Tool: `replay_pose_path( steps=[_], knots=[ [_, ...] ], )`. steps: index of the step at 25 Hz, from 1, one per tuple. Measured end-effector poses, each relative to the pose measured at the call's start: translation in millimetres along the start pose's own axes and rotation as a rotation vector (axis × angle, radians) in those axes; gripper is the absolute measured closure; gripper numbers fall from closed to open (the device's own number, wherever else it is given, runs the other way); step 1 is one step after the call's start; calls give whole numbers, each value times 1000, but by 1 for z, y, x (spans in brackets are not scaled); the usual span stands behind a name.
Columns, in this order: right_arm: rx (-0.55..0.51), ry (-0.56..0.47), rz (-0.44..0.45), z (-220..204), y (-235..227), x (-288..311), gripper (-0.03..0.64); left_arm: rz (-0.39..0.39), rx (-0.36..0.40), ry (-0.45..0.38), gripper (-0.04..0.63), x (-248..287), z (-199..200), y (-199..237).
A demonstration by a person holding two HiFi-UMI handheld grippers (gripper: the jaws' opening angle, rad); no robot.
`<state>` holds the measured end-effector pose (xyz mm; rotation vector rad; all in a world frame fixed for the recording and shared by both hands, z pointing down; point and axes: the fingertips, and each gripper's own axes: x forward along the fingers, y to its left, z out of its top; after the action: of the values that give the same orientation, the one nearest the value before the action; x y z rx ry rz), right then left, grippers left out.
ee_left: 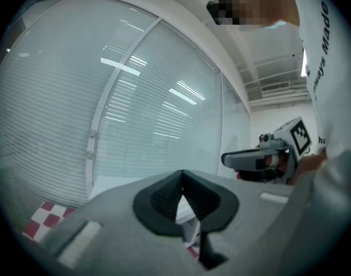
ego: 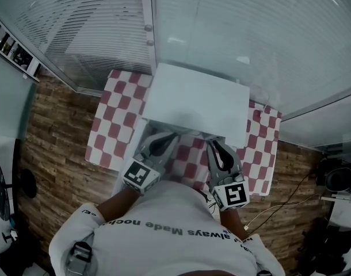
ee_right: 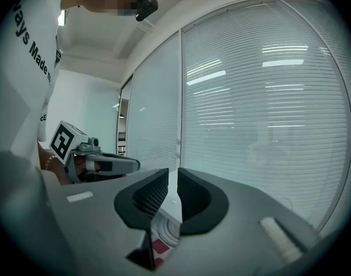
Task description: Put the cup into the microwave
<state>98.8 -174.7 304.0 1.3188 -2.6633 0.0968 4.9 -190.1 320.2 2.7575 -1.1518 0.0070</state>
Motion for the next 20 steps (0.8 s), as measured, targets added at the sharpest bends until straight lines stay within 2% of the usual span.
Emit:
replay_pose_path(
  steps=[10,20],
  knots=[
    [-18,-20,16,12,11,-8,574,-11,1,-23,591,-4,15,-9],
    [-14,-26,17,12,11,-12,574,-15,5,-15,591,-4,11,-15]
  ],
)
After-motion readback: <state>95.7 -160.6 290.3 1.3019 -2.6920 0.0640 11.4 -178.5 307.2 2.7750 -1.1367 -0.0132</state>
